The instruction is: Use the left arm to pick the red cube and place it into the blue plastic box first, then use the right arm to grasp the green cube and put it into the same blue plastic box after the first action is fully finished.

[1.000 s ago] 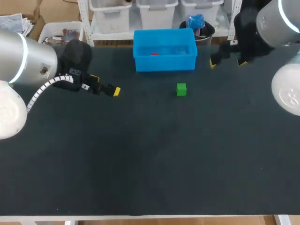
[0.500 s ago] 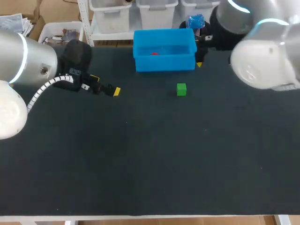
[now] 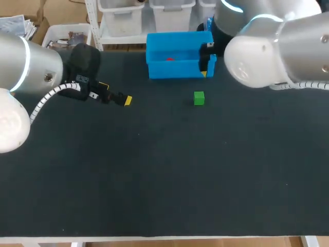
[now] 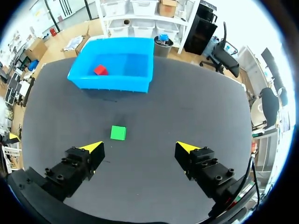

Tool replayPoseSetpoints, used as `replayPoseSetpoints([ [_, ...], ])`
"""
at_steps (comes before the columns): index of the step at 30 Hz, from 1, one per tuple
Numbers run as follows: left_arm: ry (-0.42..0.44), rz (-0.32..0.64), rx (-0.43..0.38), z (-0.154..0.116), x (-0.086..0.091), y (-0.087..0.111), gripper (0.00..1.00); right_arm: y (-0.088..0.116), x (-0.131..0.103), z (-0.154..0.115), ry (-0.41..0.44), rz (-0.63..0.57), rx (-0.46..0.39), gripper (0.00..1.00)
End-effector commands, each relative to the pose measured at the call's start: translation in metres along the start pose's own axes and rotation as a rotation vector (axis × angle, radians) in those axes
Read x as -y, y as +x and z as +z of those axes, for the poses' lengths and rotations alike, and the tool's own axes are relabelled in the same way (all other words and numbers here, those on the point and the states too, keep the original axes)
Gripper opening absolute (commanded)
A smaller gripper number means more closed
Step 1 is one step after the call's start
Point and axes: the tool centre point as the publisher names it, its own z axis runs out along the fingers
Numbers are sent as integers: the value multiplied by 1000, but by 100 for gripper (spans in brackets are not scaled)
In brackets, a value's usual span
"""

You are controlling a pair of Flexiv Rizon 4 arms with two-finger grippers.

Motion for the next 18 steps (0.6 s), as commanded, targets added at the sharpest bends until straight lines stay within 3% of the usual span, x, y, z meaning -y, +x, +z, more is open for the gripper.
replayPoseSetpoints([
  [1, 11, 3, 7, -1, -2, 1, 100, -3, -6, 14, -4, 1, -38, 100],
  [18, 11, 3, 7, -1, -2, 1, 100, 1, -31, 57, -53, -10, -113, 100],
])
